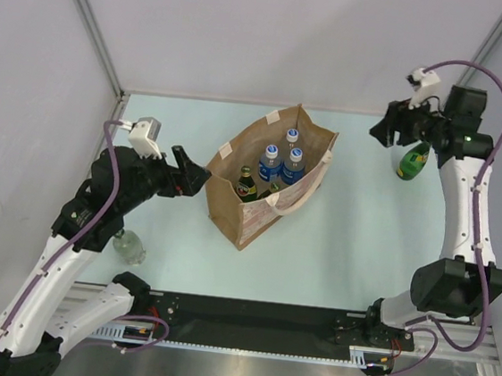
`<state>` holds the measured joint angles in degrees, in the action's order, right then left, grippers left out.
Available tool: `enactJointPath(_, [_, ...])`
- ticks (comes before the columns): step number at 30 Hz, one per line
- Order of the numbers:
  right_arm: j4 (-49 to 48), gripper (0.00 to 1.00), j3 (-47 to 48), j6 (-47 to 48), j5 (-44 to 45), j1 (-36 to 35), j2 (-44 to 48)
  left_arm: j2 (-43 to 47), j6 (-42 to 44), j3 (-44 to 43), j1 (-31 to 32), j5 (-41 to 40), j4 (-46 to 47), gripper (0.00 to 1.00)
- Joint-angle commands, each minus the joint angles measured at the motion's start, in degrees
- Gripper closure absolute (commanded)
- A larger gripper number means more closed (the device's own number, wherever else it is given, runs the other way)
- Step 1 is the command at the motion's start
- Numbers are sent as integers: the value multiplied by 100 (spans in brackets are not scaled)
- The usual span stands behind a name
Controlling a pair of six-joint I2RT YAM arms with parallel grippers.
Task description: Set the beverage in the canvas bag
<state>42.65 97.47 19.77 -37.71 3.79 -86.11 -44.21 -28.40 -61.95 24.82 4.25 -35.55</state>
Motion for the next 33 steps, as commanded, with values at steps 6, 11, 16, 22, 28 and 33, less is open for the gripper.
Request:
enactJointPath(6, [-460, 36, 289, -1159, 1010, 1439, -484, 114, 160, 157, -47, -408, 22, 2])
enactJointPath(11, [-144, 36, 833, -993, 1328, 1695, -1039, 333, 72, 254, -47, -715, 57, 0])
enactJointPath(16, [-47, 36, 1142, -861, 1697, 1713, -1540, 535, 63, 333, -39, -847, 57, 0])
enactJointPath(22, [32, 37, 1625, -747, 1952, 1713, -2216, 720, 63, 535, -39, -979, 57, 0])
enactJointPath(28, [76, 37, 1968, -703, 1987, 1704, -2709, 677, 89, 570, -47, -1040, 66, 0])
enactJointPath(33, [41, 37, 2004, -685, 1961, 1669, -2956, 624, 107, 553, -47, -1084, 66, 0])
